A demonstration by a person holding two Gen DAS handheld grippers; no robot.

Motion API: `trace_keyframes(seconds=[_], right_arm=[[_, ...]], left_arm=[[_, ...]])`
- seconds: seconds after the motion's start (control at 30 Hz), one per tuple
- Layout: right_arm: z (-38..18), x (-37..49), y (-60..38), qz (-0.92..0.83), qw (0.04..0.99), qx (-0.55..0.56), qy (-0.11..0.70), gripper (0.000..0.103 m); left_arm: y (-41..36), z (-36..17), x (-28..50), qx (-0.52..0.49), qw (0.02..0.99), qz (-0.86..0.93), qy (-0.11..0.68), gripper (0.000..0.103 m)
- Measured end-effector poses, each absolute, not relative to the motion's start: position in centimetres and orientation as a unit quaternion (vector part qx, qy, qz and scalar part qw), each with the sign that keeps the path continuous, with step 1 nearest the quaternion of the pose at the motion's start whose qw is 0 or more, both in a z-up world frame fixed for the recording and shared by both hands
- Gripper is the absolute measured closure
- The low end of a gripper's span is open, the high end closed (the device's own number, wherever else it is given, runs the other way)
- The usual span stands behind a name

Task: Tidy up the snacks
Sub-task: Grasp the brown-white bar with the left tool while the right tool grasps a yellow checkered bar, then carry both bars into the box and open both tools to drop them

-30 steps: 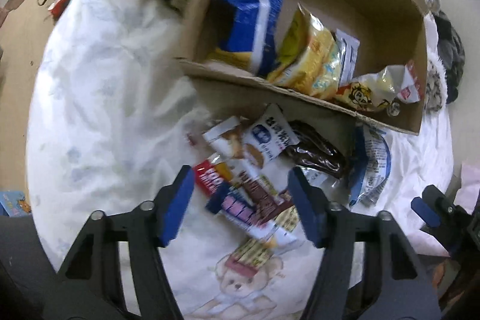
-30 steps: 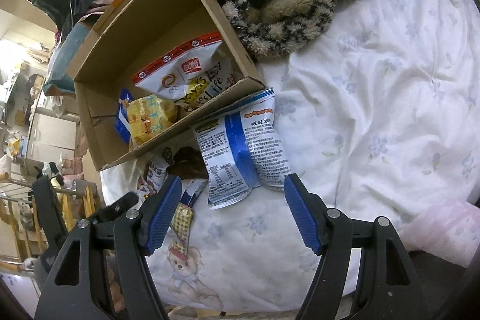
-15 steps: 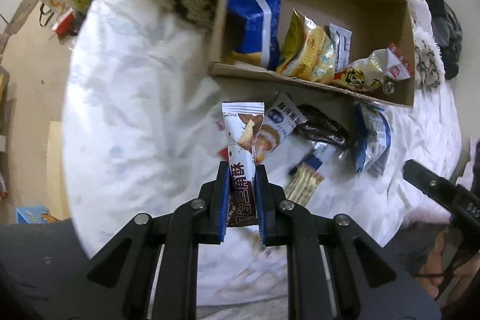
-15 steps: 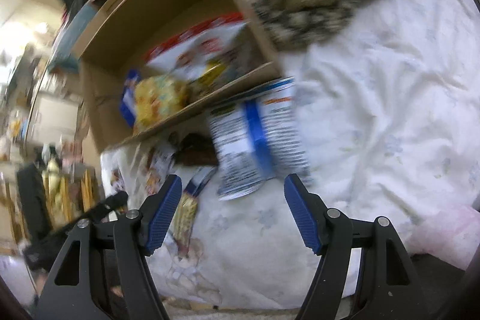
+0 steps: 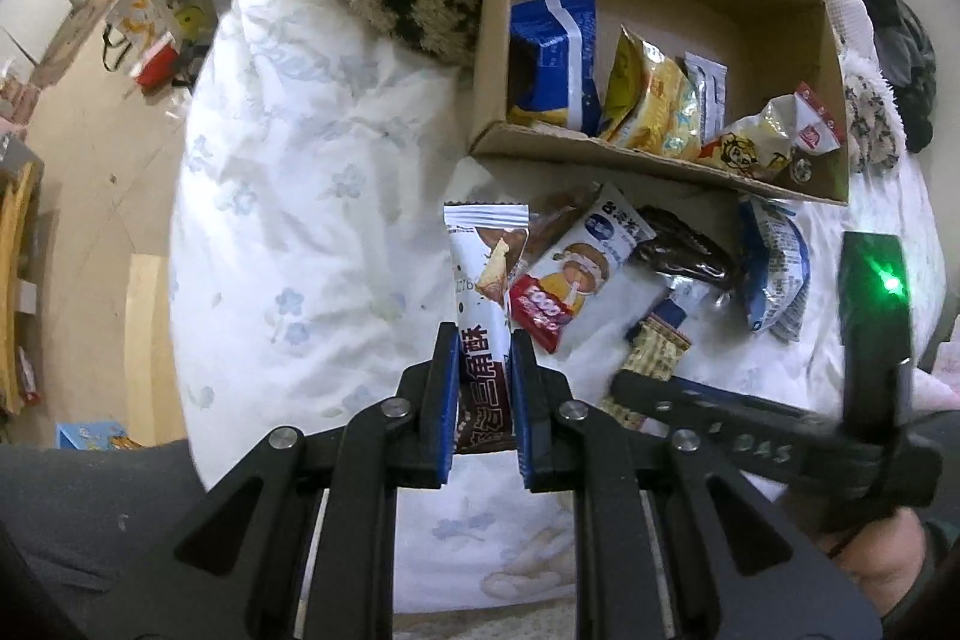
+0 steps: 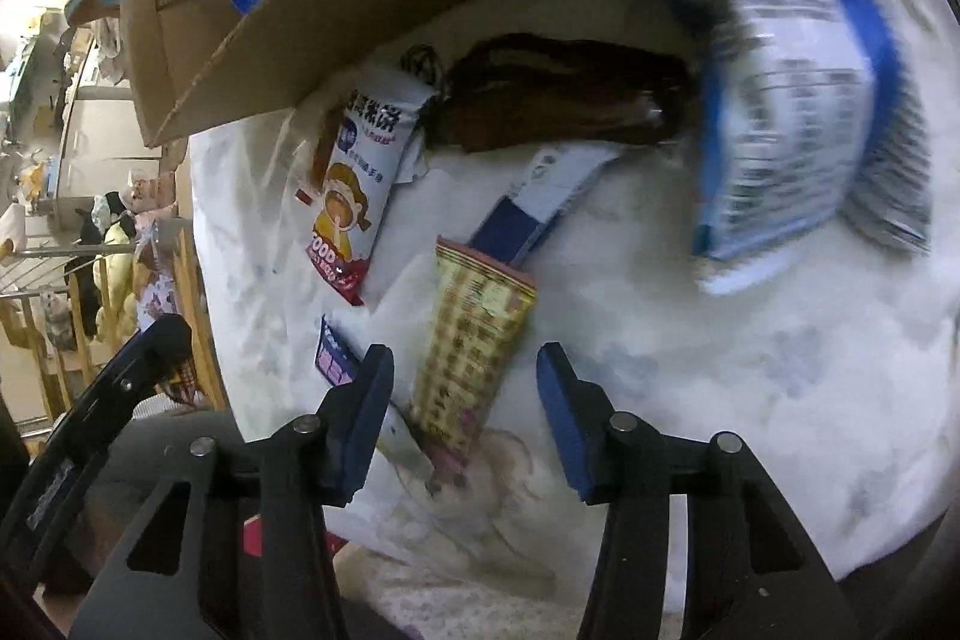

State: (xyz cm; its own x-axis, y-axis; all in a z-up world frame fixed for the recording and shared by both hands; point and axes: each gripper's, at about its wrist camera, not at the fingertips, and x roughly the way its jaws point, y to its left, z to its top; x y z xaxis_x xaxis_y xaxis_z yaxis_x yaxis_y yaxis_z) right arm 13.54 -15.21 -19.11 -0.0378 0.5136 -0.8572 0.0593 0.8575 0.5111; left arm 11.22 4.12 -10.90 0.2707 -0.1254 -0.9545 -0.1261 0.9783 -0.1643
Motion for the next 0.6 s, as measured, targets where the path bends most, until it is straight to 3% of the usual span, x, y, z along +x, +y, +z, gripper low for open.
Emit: trace_keyframes(seconds=[0.03,0.1,0.33,0.6], right_arm=[[-19.2,13.5,-14.9,0.173,0.663,0.205,0.699,0.055],[-19.2,13.4,-14.4,0.166,0.676,0.174,0.697,0.076],[-13.9,11.3,-16.7,0.202,0.727,0.172,0.633,0.078],[-11.8,11.3,-18.9,0.197,0.757,0.199,0.59,0.078]], left_arm=[[4.1,-11.0,11.3,-0.115,0.787,-0.002,0.606,0.09],[3.9,-10.9,11.3,-0.113,0.788,-0.003,0.605,0.09],[3.3,-10.7,11.7,-0.114,0.792,-0.006,0.599,0.09],[2.5,-10.2,11.3,-0.099,0.804,-0.005,0.587,0.09]])
